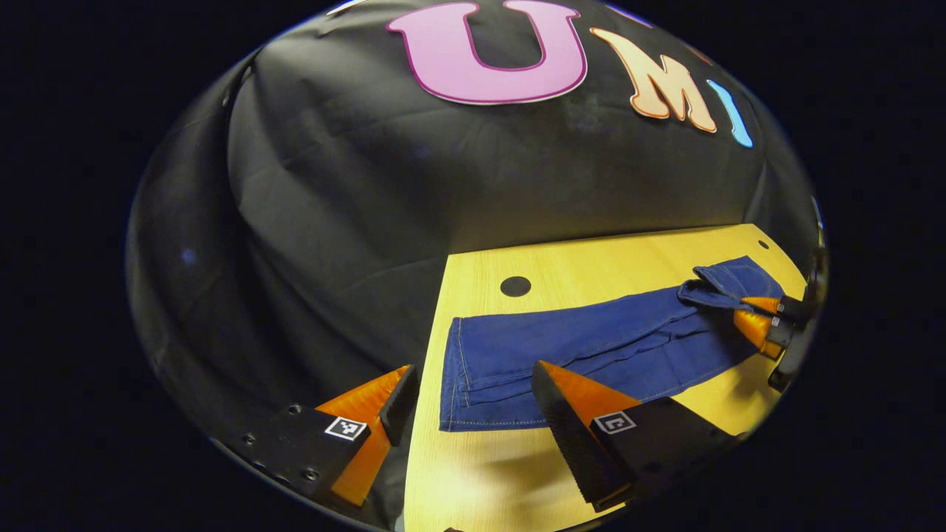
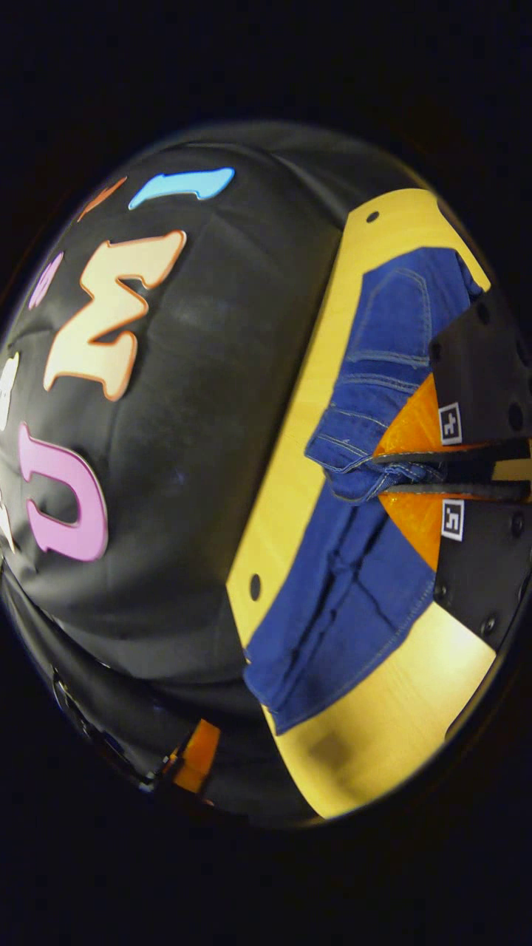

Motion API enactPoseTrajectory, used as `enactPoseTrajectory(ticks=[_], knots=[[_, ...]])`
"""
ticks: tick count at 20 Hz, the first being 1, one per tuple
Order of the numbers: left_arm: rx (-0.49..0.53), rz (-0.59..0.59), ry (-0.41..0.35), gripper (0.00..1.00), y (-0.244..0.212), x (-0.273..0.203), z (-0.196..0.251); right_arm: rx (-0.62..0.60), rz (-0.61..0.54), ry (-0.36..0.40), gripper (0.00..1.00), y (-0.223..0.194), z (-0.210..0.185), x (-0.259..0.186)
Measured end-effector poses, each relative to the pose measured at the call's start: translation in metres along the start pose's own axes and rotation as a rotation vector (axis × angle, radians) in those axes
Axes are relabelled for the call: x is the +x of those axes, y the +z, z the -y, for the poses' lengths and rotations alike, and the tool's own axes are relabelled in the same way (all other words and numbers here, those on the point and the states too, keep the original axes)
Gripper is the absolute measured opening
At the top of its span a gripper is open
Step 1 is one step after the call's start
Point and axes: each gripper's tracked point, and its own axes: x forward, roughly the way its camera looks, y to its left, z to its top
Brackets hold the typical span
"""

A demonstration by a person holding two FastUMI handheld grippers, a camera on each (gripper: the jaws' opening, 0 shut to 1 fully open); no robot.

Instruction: Grasp the waist and the cuffs of the jeans and fold them to make the two legs overlap; first hold the waist and fold one-third of the jeans toward the cuffs, then hold the cuffs and fold the remaining one-third in the same direction to finish folding.

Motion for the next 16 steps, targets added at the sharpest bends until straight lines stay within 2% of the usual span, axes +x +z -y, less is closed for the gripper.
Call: enactPoseTrajectory(ticks=[1, 3, 4, 6, 8, 9, 11, 13, 16], knots=[[0.004, -0.022, -0.010, 0.95, -0.007, 0.008, 0.000, -0.003, -0.018, 0.038, 0.18, 0.000, -0.003, -0.002], [0.027, -0.067, -0.026, 0.96, -0.019, 0.021, -0.003, -0.017, -0.028, 0.092, 0.73, 0.002, -0.002, 0.001], [0.043, -0.084, -0.038, 0.96, -0.022, 0.027, -0.002, -0.031, -0.020, 0.094, 1.00, 0.007, 0.005, -0.011], [0.061, -0.108, -0.054, 0.95, -0.028, 0.042, -0.008, -0.051, 0.001, 0.082, 0.99, 0.015, 0.016, -0.020], [0.025, -0.115, -0.090, 0.95, -0.027, 0.059, -0.015, -0.049, 0.008, 0.070, 0.99, 0.015, 0.019, -0.036], [-0.014, -0.114, -0.103, 0.95, -0.023, 0.069, -0.019, -0.053, 0.005, 0.057, 0.99, 0.017, 0.027, -0.043], [-0.142, -0.143, -0.181, 0.95, -0.026, 0.085, -0.011, -0.067, 0.005, 0.028, 1.00, 0.021, 0.044, -0.056], [-0.217, -0.185, -0.176, 0.95, -0.032, 0.102, -0.022, -0.082, 0.008, 0.003, 0.99, 0.025, 0.055, -0.065], [-0.243, -0.275, -0.170, 0.96, -0.054, 0.119, -0.024, -0.089, 0.007, -0.018, 1.00, 0.026, 0.067, -0.075]])
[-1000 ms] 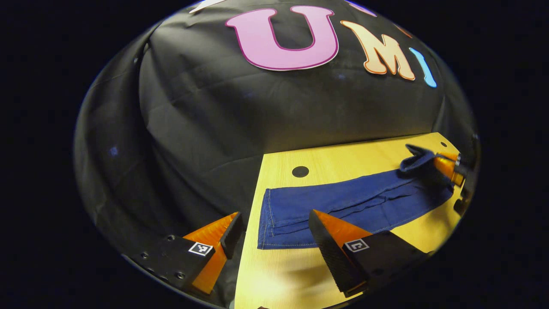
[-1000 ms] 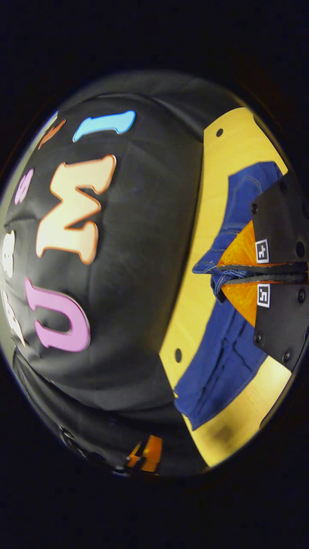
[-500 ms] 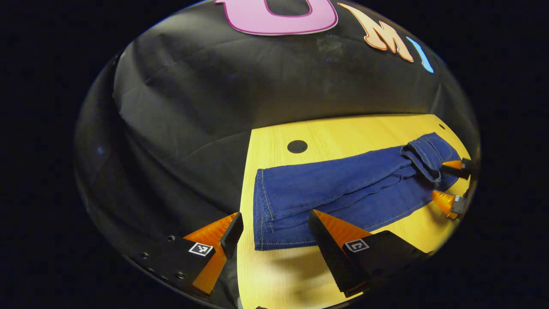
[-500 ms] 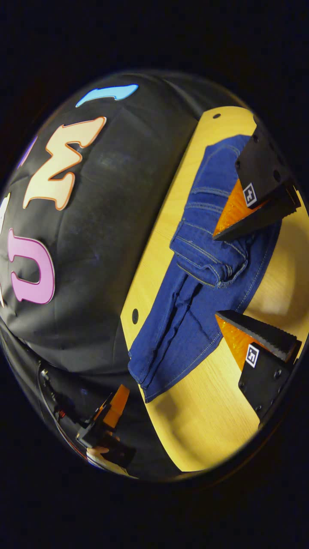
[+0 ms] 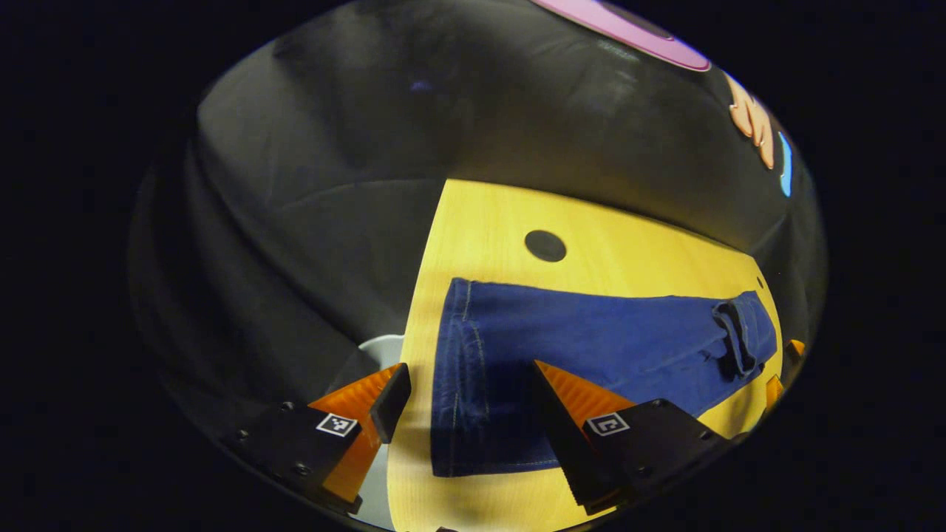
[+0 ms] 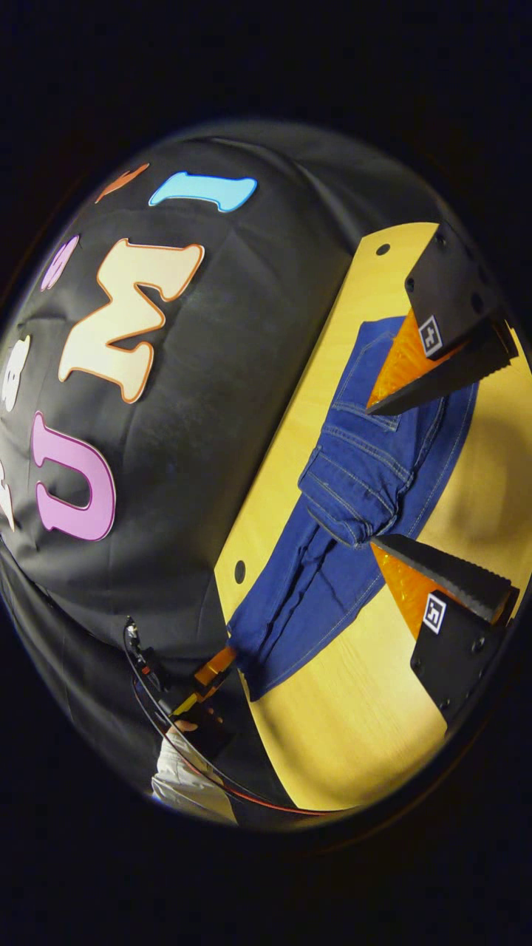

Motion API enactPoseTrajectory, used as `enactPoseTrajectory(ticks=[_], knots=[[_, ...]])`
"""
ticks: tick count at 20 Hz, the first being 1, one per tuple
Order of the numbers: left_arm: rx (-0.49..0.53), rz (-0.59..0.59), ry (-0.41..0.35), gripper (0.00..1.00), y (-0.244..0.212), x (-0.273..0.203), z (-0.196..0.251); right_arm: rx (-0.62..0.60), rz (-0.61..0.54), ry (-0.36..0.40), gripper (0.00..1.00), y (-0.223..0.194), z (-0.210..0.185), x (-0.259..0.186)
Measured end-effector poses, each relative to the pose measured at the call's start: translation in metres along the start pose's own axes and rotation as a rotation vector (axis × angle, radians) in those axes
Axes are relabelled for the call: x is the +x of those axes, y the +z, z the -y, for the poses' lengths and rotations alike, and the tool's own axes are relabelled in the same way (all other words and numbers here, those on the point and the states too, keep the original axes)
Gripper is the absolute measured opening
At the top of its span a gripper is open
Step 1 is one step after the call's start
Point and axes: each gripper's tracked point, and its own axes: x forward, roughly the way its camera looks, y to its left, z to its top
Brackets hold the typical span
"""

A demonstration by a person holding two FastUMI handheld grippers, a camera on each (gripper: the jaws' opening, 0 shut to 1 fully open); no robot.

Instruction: Grasp the waist and the cuffs of the jeans and fold them to make the two legs overlap; first hold the waist and fold one-third of the jeans toward the cuffs, then hold the cuffs and fold the remaining one-third in the same direction to finish folding.

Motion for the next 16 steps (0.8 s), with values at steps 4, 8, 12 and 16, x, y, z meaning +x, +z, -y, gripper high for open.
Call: enactPoseTrajectory(ticks=[4, 8, 12, 16], knots=[[0.030, -0.055, 0.001, 0.97, -0.007, 0.006, -0.002, 0.014, -0.038, -0.003, 0.99, -0.012, 0.005, -0.002], [0.149, -0.132, 0.005, 0.94, -0.017, 0.003, 0.004, 0.027, -0.046, -0.011, 1.00, -0.014, 0.011, -0.005], [0.132, -0.128, -0.074, 0.47, -0.003, -0.009, 0.007, 0.027, -0.031, -0.025, 1.00, -0.009, 0.022, -0.007], [0.064, -0.139, -0.055, 0.02, -0.008, -0.006, 0.005, 0.042, -0.003, -0.034, 1.00, -0.001, 0.034, -0.017]])
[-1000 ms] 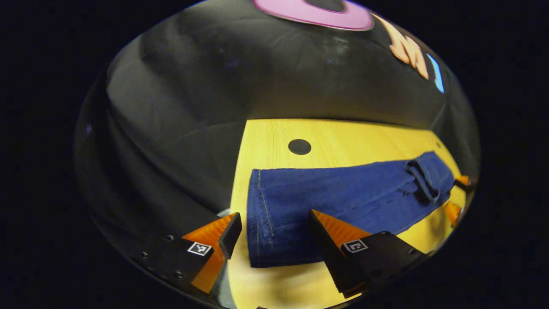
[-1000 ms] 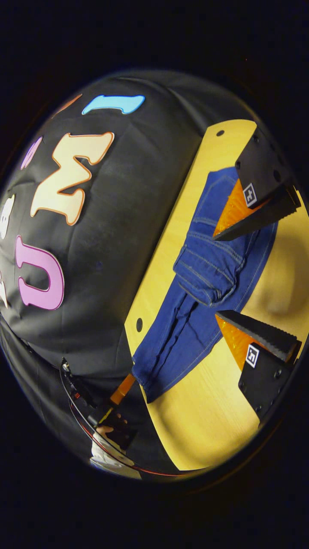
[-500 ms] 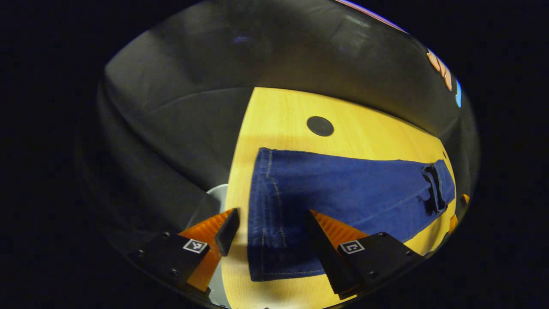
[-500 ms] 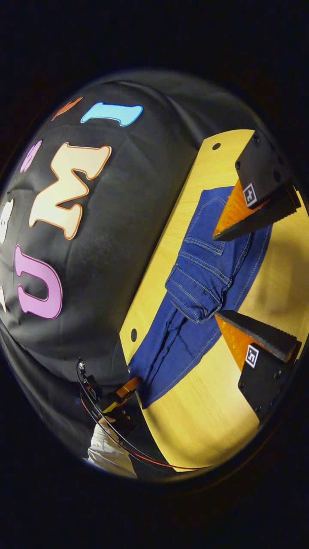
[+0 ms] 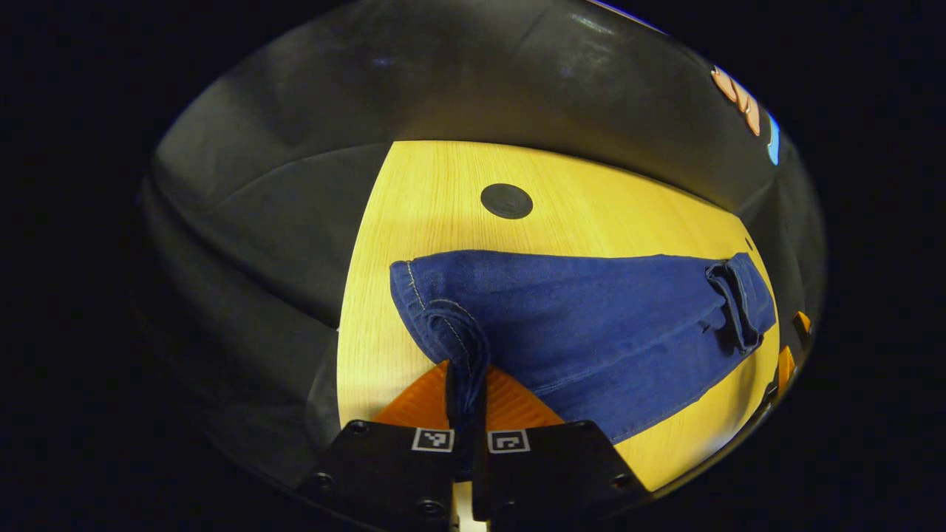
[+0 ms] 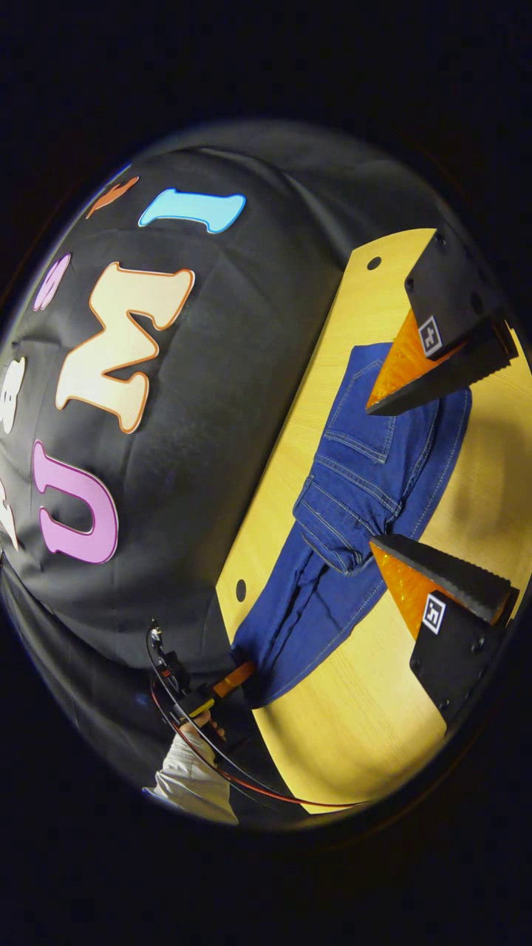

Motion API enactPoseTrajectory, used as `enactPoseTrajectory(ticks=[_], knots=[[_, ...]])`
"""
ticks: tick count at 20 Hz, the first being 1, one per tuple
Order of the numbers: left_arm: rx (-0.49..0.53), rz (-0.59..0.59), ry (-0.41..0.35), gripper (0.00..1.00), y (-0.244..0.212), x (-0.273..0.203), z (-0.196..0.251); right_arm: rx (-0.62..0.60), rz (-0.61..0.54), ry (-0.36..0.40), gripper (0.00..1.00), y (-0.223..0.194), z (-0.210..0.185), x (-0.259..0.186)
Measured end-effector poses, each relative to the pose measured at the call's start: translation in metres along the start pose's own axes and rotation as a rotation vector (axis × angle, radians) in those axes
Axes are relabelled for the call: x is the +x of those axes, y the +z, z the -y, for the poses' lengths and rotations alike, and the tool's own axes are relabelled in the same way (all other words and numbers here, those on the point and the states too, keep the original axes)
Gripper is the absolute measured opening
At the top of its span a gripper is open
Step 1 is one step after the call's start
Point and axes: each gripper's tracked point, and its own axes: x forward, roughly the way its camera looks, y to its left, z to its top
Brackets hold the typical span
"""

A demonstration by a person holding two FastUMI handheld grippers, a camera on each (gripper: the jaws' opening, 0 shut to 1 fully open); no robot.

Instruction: Grasp the waist and the cuffs of the jeans and fold them to make the two legs overlap; first hold the waist and fold one-third of the jeans toward the cuffs, then hold the cuffs and fold the remaining one-third in the same direction to finish folding.

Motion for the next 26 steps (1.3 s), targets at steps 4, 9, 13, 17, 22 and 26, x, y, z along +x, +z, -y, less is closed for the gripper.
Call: enactPoseTrajectory(ticks=[4, 9, 13, 17, 22, 26], knots=[[-0.022, 0.106, -0.004, 0.00, 0.027, -0.022, 0.014, -0.008, 0.059, -0.025, 0.99, 0.017, 0.030, -0.019], [0.055, 0.229, -0.125, 0.00, 0.052, -0.101, 0.079, 0.041, 0.104, -0.047, 0.99, 0.024, 0.073, -0.046], [0.086, 0.274, -0.263, 0.00, 0.072, -0.135, 0.178, 0.050, 0.116, -0.051, 1.00, 0.015, 0.106, -0.070], [0.112, 0.291, -0.331, 0.00, 0.090, -0.143, 0.272, 0.061, 0.129, -0.054, 0.99, 0.005, 0.136, -0.092], [0.173, 0.248, -0.336, 0.00, 0.079, -0.106, 0.371, 0.080, 0.107, -0.089, 0.99, -0.026, 0.181, -0.120], [0.192, 0.165, -0.317, 0.00, 0.055, -0.059, 0.428, 0.124, 0.073, -0.133, 0.99, -0.052, 0.219, -0.138]])
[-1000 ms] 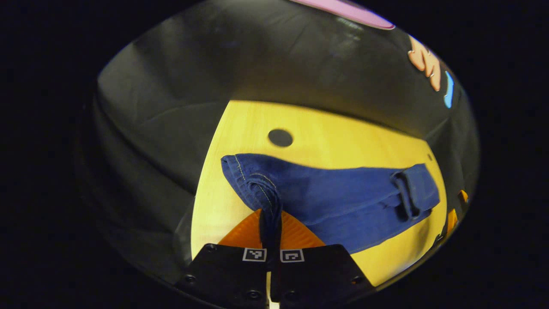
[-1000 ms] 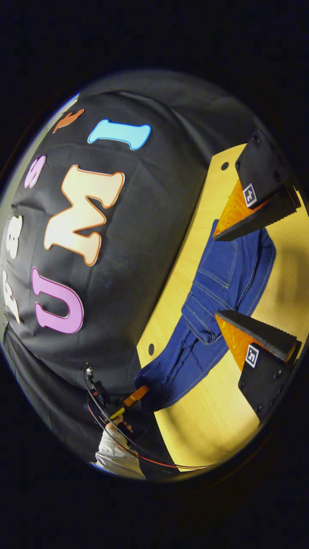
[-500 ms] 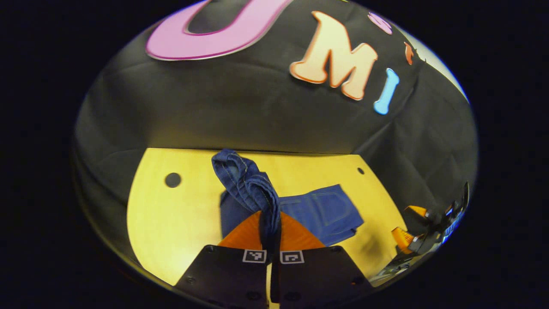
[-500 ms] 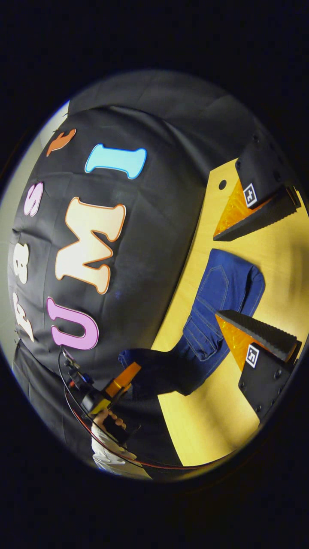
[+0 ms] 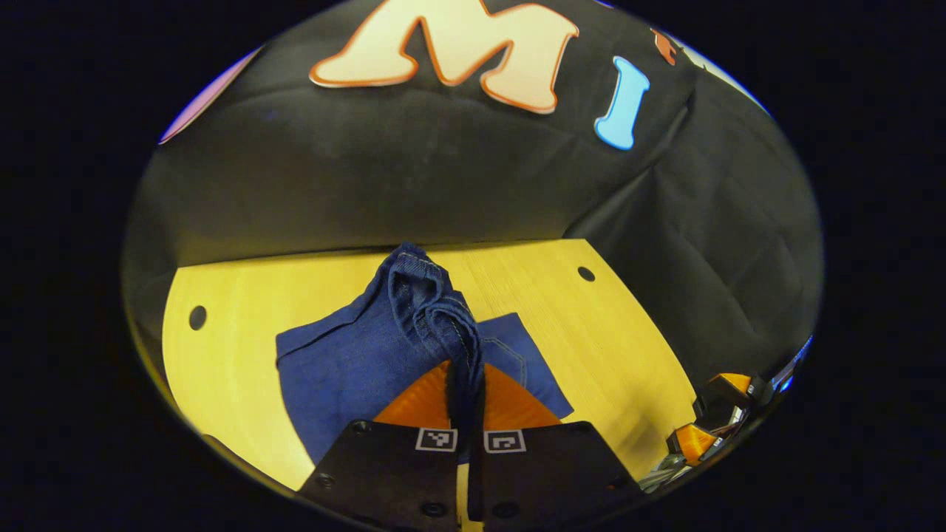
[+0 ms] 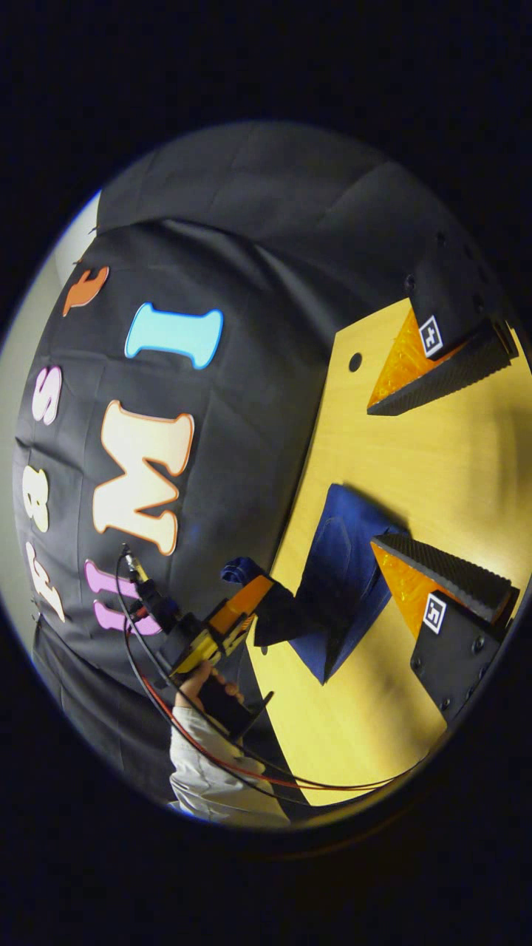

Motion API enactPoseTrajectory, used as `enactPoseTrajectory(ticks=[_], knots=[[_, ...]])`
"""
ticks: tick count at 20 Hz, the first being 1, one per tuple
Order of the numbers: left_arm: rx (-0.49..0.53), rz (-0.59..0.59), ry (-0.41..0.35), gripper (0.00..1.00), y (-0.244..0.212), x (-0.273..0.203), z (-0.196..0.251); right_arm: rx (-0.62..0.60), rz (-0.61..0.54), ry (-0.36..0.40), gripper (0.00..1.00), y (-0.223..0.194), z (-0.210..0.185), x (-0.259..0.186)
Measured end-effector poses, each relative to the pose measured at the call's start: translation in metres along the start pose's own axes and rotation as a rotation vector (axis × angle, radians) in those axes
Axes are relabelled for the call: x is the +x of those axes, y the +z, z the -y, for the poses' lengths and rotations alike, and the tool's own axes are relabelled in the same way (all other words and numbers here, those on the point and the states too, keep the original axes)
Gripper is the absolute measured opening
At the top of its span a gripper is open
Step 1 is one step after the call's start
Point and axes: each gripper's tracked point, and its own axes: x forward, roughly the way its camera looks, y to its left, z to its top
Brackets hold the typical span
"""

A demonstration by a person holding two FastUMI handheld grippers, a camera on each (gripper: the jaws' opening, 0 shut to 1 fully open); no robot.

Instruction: Grasp the waist and the cuffs of the jeans and fold them to make the two legs overlap; first hold the waist and fold one-third of the jeans toward the cuffs, then hold the cuffs and fold the remaining one-third in the same direction to finish folding.

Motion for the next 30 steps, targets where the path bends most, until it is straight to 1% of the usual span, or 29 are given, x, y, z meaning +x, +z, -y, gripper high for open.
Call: enactPoseTrajectory(ticks=[3, 5, 7, 8, 9, 10, 11, 13, 14, 15, 17, 19, 21, 23, 24, 26, 27, 28, 29, 30], knots=[[0.041, -0.060, 0.073, 0.00, -0.028, 0.040, 0.007, 0.008, -0.017, -0.017, 0.99, -0.013, 0.026, -0.006], [0.049, -0.073, 0.151, 0.00, -0.040, 0.061, 0.004, 0.001, -0.019, -0.023, 0.99, -0.018, 0.040, -0.005], [0.035, -0.062, 0.176, 0.01, -0.047, 0.068, 0.011, 0.007, -0.018, -0.014, 0.99, -0.018, 0.047, -0.003], [0.014, -0.028, 0.159, 0.05, -0.045, 0.065, 0.022, 0.020, -0.004, -0.005, 0.99, -0.014, 0.048, -0.003], [-0.011, 0.033, 0.137, 0.29, -0.036, 0.059, 0.033, 0.041, 0.021, 0.011, 0.99, -0.005, 0.048, -0.002], [-0.030, 0.106, 0.112, 0.42, -0.023, 0.047, 0.045, 0.066, 0.051, 0.026, 0.99, 0.005, 0.046, 0.000], [-0.040, 0.188, 0.115, 0.55, -0.006, 0.029, 0.051, 0.096, 0.074, 0.035, 0.99, 0.018, 0.044, 0.002], [-0.038, 0.382, 0.149, 0.81, 0.027, -0.026, 0.051, 0.165, 0.148, 0.028, 0.99, 0.051, 0.041, 0.002], [-0.029, 0.475, 0.160, 0.87, 0.039, -0.060, 0.049, 0.194, 0.193, 0.015, 0.99, 0.070, 0.040, 0.000], [-0.015, 0.553, 0.169, 0.96, 0.049, -0.095, 0.049, 0.218, 0.244, 0.007, 0.99, 0.089, 0.036, -0.004], [0.056, 0.655, 0.193, 0.95, 0.049, -0.154, 0.049, 0.260, 0.334, -0.002, 0.99, 0.125, 0.021, -0.018], [0.112, 0.712, 0.255, 0.96, 0.042, -0.205, 0.036, 0.313, 0.405, 0.023, 1.00, 0.155, -0.002, -0.031], [0.122, 0.750, 0.324, 0.94, 0.029, -0.243, 0.021, 0.349, 0.447, 0.040, 0.98, 0.180, -0.023, -0.043], [0.096, 0.782, 0.371, 0.95, 0.014, -0.276, 0.011, 0.360, 0.461, 0.015, 0.98, 0.194, -0.034, -0.053], [0.091, 0.801, 0.377, 0.94, 0.010, -0.283, 0.010, 0.361, 0.468, 0.011, 0.98, 0.199, -0.045, -0.060], [0.102, 0.820, 0.358, 0.95, 0.004, -0.296, 0.009, 0.342, 0.478, 0.006, 0.99, 0.205, -0.063, -0.072], [0.118, 0.809, 0.356, 0.95, -0.001, -0.297, 0.005, 0.323, 0.476, 0.006, 0.99, 0.206, -0.071, -0.078], [0.135, 0.795, 0.367, 0.93, -0.004, -0.301, 0.000, 0.304, 0.481, 0.008, 0.99, 0.207, -0.078, -0.085], [0.148, 0.790, 0.371, 0.95, -0.002, -0.303, -0.006, 0.288, 0.488, 0.007, 0.99, 0.208, -0.084, -0.091], [0.140, 0.781, 0.382, 0.95, -0.006, -0.306, -0.012, 0.278, 0.495, 0.005, 0.99, 0.209, -0.089, -0.097]])
